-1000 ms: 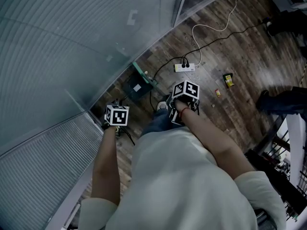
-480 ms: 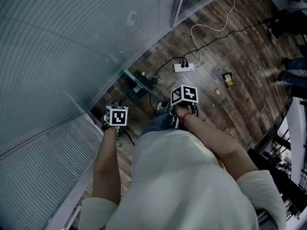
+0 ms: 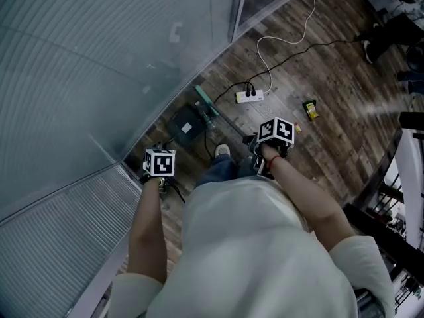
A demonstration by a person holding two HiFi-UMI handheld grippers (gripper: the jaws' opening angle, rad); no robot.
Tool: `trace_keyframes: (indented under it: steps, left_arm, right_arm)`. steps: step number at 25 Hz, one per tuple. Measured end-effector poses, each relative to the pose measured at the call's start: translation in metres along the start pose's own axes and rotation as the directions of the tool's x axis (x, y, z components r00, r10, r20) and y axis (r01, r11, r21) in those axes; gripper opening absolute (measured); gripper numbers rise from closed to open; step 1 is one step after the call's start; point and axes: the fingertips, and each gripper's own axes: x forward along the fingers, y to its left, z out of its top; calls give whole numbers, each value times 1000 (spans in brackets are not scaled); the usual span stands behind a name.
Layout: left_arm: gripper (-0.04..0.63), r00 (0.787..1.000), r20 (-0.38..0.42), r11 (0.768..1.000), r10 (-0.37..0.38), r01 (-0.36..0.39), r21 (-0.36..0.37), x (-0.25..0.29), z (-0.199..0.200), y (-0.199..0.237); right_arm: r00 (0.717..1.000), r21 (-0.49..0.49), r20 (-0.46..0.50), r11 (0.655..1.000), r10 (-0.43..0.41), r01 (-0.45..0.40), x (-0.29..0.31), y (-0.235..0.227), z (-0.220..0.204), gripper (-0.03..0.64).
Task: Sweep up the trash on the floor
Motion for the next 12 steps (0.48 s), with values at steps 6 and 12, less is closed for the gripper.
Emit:
trace_keyframes:
  steps: [6,12]
  left_arm:
    - [91,1000,3,1000,-1,1,11,-1,-1,-2]
    - [91,1000,11,1000,-6,6,14,-1,-4,-6]
  right_arm:
    - [998,69,38,996,-54,51,-9,-30,6,97]
    - [993,153,36,983,-113,106,2,-48,0,97]
